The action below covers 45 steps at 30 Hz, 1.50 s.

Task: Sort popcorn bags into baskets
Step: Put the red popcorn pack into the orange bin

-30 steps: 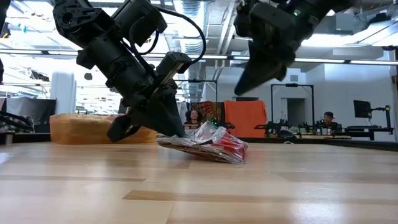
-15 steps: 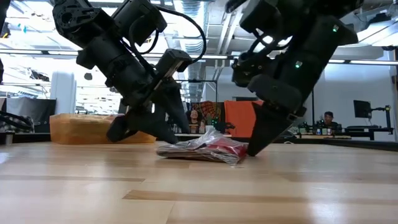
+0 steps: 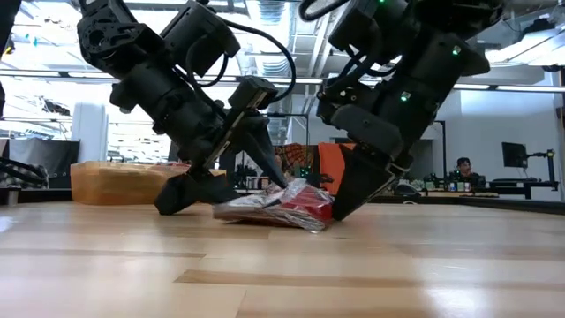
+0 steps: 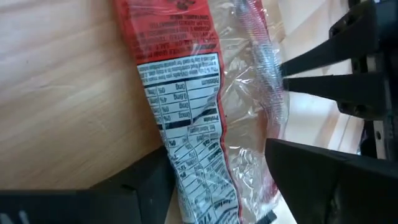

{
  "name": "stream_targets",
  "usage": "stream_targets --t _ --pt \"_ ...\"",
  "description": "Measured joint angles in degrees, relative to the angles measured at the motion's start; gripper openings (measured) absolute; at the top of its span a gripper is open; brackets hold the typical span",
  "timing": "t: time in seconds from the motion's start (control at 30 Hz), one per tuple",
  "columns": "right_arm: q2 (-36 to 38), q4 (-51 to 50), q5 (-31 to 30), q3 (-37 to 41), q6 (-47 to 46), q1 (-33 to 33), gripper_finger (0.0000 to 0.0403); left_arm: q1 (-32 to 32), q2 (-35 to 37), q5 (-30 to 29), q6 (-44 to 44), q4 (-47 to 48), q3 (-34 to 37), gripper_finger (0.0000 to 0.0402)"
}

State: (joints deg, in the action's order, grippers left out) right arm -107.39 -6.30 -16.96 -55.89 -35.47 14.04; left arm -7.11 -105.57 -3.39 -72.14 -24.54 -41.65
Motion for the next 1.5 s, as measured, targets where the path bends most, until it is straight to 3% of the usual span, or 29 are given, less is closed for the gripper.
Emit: stream_targets --t 0.17,0.33,0.7,0.8,1.03,1.17,1.27,1.5 --pt "-1.4 3.4 0.95 -0.14 2.49 -0.6 0.0012 -0.05 -0.17 -0.51 0.71 -0.79 0.04 0.0227" --pt "-1.51 3.51 1.26 -0.18 3.12 -0.98 0.003 -0.21 -0.33 -0.99 1.01 -2.98 0.06 0.0192" --pt "0.93 0.15 3.28 -1.75 7.51 -1.45 0.0015 -0.17 0.02 2.32 0.39 -5.24 0.2 0.0043" --pt "5.45 -5.59 2.16 -3.05 8.91 -0.96 0.0013 -0.13 0.92 3.1 -1.45 -5.88 0.22 0.0011" --pt "20.59 -19.03 -0.27 -3.41 9.56 2.9 0.0035 -0.38 9.12 3.24 -4.86 -6.05 0.5 0.0007" --pt "28.39 -24.37 -7.01 -3.41 7.33 5.81 0.0032 -0.24 16.51 -3.49 -4.85 -1.27 0.68 0.0007" --pt "32.0 -26.12 -12.47 -3.52 5.6 7.14 0.0021 -0.37 24.22 -12.92 -5.18 8.56 0.7 0.0007" --pt "33.61 -30.02 -15.99 -3.29 4.92 8.0 0.0019 -0.27 41.87 -37.86 -18.3 40.72 0.66 0.001"
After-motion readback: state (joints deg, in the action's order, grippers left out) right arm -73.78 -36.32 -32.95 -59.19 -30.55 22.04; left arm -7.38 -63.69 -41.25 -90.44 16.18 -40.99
